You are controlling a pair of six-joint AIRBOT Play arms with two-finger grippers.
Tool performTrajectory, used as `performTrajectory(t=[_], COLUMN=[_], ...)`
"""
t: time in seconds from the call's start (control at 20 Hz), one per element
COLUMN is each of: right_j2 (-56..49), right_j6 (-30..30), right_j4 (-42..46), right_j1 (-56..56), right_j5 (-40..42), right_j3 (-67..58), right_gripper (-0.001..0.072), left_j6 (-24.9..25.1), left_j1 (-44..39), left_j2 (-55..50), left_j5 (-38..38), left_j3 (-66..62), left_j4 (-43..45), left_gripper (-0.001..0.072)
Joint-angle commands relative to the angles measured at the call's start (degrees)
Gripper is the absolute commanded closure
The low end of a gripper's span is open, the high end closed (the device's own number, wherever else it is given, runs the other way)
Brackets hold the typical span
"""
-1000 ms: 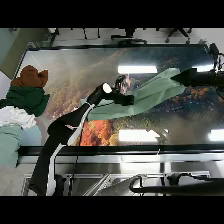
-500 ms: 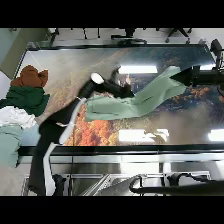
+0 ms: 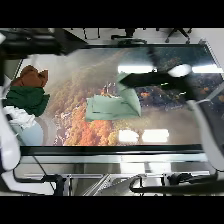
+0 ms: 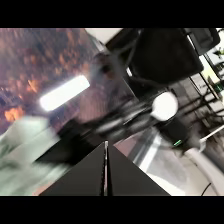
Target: Fold the shirts.
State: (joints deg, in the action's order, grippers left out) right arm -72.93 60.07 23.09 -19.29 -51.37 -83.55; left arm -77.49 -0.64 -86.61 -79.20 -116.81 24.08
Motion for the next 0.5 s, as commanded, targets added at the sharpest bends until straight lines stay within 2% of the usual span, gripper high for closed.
performTrajectory(t=[0.0,0.05,0.1,0.15,0.25,0.45], right_j2=[-10.2,-13.2,-15.6,-17.0,-16.3,-8.1], right_j6=[-6.6,-9.9,-11.3,-11.9,-13.0,-12.7], right_j4=[0.2,0.2,0.2,0.2,0.2,0.3], right_j1=[-18.8,-22.8,-25.8,-27.5,-26.9,-16.6], right_j5=[28.1,33.9,38.4,40.8,38.9,21.6], right_j3=[0.0,0.0,0.0,0.0,0.0,0.0], right_gripper=[0.0681,0.0567,0.0342,0.0223,0.0221,0.0228], left_j6=[1.4,2.8,3.5,4.3,5.5,5.7], left_j1=[4.3,4.2,4.2,4.3,4.4,4.7], left_j2=[9.4,11.0,12.3,13.5,15.0,15.1], left_j5=[-1.0,-1.1,-1.3,-1.4,-1.4,-1.8], left_j3=[5.5,7.8,10.1,12.4,15.9,17.5], left_j4=[0.4,0.3,0.3,0.3,0.3,0.1], left_gripper=[0.0693,0.0693,0.0693,0.0693,0.0693,0.0693])
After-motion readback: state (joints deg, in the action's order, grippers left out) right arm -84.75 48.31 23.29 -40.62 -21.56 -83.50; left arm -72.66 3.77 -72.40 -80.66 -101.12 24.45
